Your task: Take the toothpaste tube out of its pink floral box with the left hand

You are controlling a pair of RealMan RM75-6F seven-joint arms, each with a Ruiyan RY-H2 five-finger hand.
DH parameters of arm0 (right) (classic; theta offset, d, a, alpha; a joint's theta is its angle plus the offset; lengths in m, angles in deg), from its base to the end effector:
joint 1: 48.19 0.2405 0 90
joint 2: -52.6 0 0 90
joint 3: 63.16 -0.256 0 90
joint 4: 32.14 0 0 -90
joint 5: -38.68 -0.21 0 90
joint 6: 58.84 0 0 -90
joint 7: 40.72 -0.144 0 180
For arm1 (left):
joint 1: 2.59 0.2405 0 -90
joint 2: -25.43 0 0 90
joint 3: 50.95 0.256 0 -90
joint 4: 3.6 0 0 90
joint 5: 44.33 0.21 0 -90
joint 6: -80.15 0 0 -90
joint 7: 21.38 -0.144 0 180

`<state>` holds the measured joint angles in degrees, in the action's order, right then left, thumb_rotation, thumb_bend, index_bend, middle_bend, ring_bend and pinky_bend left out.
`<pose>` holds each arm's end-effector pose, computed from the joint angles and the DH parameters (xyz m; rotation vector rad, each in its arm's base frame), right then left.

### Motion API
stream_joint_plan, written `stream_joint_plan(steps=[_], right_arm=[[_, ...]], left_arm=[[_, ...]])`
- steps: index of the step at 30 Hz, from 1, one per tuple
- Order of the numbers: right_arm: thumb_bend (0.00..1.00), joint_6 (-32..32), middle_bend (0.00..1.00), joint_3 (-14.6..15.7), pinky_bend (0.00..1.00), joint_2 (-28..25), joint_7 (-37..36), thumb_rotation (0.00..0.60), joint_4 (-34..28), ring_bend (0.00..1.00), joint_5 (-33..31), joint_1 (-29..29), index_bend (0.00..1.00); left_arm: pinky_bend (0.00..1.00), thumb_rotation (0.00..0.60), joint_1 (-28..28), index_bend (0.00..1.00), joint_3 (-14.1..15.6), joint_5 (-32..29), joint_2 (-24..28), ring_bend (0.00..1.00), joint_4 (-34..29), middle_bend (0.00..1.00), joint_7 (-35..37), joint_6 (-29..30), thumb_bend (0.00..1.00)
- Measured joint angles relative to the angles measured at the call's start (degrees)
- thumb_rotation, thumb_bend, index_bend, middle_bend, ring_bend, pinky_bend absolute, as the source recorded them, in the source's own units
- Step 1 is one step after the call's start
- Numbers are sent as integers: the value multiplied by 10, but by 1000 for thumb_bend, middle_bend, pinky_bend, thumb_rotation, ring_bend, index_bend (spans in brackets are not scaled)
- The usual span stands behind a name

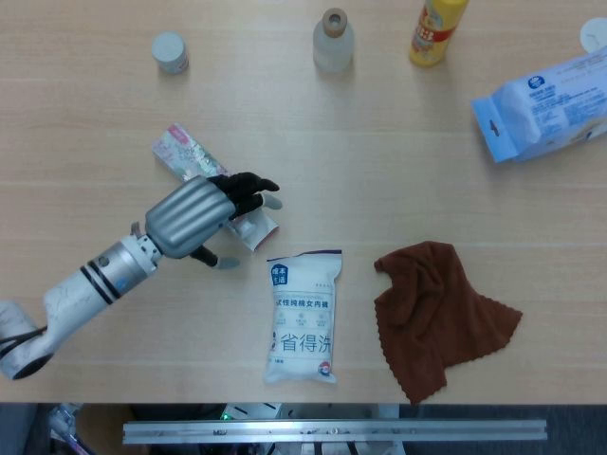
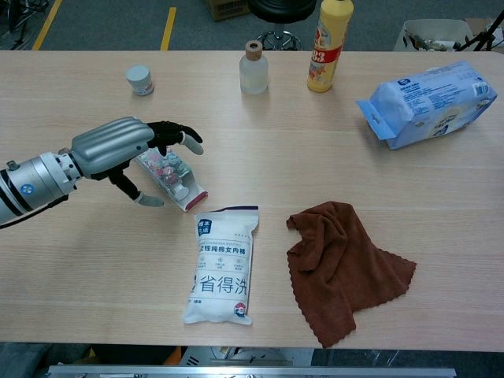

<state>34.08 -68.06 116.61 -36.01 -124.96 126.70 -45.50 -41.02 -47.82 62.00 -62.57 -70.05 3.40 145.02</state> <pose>-0.3008 -0.1748 0.1800 1.3157 -0.7276 0.9427 -0.1976 0.2979 -0.0174 -2.2530 -0.9352 -1.1992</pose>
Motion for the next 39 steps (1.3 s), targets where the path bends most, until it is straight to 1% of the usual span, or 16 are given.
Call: stream_joint_plan(steps=[5,10,13,21,28,39], right_arm=[[198,5,420,3,401,2,0,600,0,278,-2,-8,504],[197,2,419,5,401,3,-2,600,2,278,0,-11,505],[197,10,419,4,401,4,1,600,3,278,0,-11,505],[197,-33,420,2,401,17,-16,600,23,277,-2,8,505],[197,-48,419,3,401,26,-21,600,30,278,2,17,505],[198,-55,420,5,401,31,-32,600,41,278,-3,18,505]], left_arm=[[380,600,-26,233,2,-4,-6,179,30,151,5,-16,76],[375,600,-31,228,0,-15,-13,159,51,113,-3,-19,76],[371,600,-32,227,-2,-24,-19,154,77,104,-14,-21,76],[357,600,-31,220,6,-42,-32,141,141,90,-48,-21,76],[349,600,-27,220,15,-47,-29,140,151,88,-65,-8,76],[349,600,-28,220,28,-50,-39,140,174,87,-83,-8,76]])
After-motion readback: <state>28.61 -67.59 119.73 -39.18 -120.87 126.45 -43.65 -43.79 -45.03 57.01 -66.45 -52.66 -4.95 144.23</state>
